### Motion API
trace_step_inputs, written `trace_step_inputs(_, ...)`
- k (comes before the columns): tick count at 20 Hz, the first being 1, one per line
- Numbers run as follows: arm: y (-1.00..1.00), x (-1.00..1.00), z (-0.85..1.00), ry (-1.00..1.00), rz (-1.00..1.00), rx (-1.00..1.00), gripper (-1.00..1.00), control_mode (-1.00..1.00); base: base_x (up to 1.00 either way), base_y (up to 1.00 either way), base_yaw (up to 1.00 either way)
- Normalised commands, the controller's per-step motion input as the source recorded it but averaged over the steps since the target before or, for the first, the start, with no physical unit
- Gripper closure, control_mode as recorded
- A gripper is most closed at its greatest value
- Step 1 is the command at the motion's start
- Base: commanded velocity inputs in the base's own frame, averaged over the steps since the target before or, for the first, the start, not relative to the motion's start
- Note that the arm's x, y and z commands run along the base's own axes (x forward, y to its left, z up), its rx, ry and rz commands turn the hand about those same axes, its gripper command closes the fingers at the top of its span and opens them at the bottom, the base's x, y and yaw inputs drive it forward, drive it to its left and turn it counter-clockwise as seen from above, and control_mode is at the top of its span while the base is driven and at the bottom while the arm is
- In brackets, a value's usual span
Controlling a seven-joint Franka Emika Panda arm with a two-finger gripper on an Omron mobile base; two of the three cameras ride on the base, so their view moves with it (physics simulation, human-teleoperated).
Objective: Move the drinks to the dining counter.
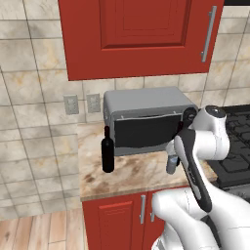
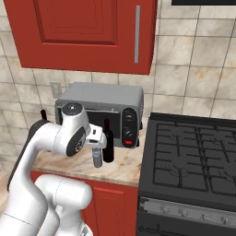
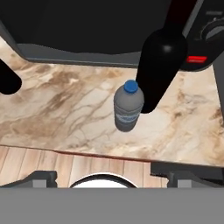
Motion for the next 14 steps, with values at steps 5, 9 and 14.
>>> trace_step_inputs(5, 0.0, 0.14, -0.14, 0.0, 0.0, 0.0, -1.0, -1.0, 0.0, 0.0, 0.0)
trace_step_inputs(9, 0.0, 0.21, -0.11, 0.0, 0.0, 0.02, -1.0, -1.0, 0.0, 0.0, 0.0)
trace_step_inputs(14, -0.02, 0.28, -0.09, 0.0, 0.0, 0.04, -1.0, -1.0, 0.0, 0.0, 0.0)
